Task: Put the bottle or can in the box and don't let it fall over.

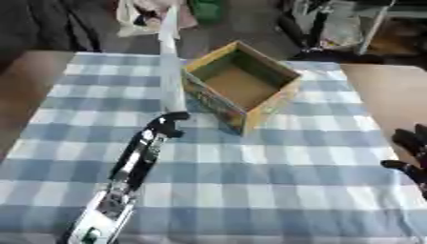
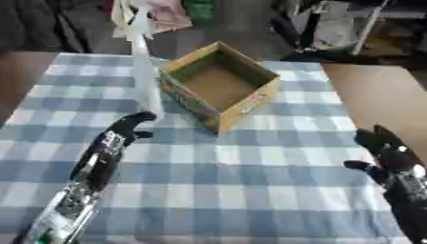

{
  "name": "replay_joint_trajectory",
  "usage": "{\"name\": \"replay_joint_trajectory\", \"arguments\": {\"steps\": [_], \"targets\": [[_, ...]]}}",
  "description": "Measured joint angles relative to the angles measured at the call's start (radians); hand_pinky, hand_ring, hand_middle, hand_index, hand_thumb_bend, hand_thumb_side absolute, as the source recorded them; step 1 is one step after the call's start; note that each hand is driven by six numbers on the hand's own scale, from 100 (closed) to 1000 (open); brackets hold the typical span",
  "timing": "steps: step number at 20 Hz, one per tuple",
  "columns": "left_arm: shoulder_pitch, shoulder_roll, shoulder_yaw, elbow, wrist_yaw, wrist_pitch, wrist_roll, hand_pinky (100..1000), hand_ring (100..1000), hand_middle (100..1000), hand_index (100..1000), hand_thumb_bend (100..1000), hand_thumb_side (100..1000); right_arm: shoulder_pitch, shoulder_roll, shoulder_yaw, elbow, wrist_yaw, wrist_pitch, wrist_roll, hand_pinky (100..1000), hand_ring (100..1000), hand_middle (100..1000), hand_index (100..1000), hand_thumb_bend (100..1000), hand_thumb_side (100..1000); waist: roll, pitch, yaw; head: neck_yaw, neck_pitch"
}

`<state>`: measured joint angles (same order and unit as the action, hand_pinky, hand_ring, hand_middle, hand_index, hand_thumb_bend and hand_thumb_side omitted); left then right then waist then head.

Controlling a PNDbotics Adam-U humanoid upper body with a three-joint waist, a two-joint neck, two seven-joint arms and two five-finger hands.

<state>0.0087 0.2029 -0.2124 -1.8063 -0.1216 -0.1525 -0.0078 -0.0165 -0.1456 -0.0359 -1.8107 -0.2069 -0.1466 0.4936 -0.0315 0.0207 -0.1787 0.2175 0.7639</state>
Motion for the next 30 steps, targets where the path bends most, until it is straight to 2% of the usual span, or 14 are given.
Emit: {"name": "replay_joint_trajectory", "arguments": {"steps": [13, 19, 24, 30], "targets": [[0.004, 0.0, -0.002, -0.005, -0.003, 0.001, -0.001, 801, 961, 790, 862, 221, 1000, -0.001, 0.0, 0.0, 0.004, 0.001, 0.014, -0.009, 760, 1000, 909, 1000, 100, 765, 0.012, -0.001, -0.011, -0.008, 0.0], [-0.015, 0.044, 0.025, -0.044, -0.054, 0.014, 0.022, 814, 984, 831, 901, 286, 915, -0.001, -0.001, 0.0, 0.006, 0.001, 0.016, -0.01, 760, 1000, 909, 1000, 100, 766, 0.019, -0.007, -0.011, -0.011, 0.001], [-0.041, 0.123, 0.077, -0.096, -0.124, 0.09, 0.085, 836, 1000, 877, 926, 308, 868, 0.0, -0.004, 0.0, 0.007, 0.005, 0.017, -0.012, 760, 1000, 909, 1000, 100, 766, 0.023, -0.009, -0.01, -0.018, 0.001], [-0.071, 0.159, 0.113, -0.1, -0.227, 0.236, 0.156, 838, 1000, 885, 939, 461, 811, 0.0, -0.007, -0.001, 0.007, 0.008, 0.018, -0.012, 761, 1000, 909, 1000, 100, 764, 0.023, -0.009, -0.012, -0.022, 0.001]]}}
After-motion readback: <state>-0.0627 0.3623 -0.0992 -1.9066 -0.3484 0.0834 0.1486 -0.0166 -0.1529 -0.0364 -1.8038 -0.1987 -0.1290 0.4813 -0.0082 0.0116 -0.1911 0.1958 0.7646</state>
